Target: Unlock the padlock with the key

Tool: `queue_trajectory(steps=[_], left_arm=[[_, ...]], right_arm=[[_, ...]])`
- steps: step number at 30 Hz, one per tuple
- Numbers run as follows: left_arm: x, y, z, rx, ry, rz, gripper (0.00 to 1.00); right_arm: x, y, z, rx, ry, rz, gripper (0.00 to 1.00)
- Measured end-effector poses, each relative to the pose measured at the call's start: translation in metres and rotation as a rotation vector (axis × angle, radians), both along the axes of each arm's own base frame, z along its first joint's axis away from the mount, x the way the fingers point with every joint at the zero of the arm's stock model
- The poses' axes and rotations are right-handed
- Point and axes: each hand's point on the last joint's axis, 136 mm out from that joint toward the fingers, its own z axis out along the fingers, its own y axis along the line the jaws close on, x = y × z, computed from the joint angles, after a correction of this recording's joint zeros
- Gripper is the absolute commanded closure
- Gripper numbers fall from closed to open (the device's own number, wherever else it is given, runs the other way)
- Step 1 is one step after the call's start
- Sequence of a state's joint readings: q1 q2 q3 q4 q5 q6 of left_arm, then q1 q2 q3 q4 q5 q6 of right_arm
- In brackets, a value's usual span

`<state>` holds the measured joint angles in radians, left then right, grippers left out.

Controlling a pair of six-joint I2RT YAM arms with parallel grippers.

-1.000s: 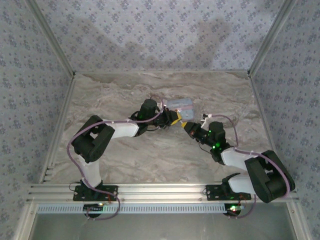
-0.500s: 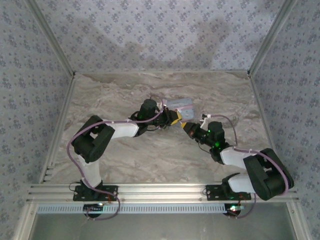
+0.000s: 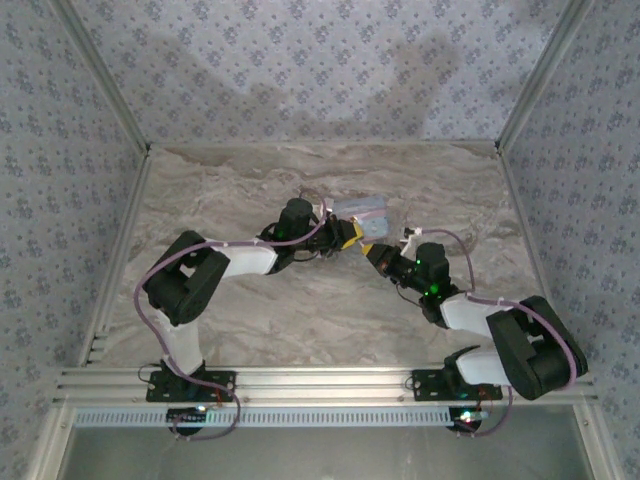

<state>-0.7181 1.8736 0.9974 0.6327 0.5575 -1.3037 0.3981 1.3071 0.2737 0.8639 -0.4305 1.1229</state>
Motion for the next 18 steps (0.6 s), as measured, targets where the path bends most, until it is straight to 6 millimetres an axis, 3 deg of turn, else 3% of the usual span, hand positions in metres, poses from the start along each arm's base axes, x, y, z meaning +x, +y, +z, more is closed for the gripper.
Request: queue_trajectory(steps=[18], left_arm=[[-0.0003, -0.0006, 0.002, -0.01, 0.001, -0.002, 1.0]], right_arm=[[0.0002, -0.0006, 0.005, 0.01, -0.009, -0.006, 1.0]])
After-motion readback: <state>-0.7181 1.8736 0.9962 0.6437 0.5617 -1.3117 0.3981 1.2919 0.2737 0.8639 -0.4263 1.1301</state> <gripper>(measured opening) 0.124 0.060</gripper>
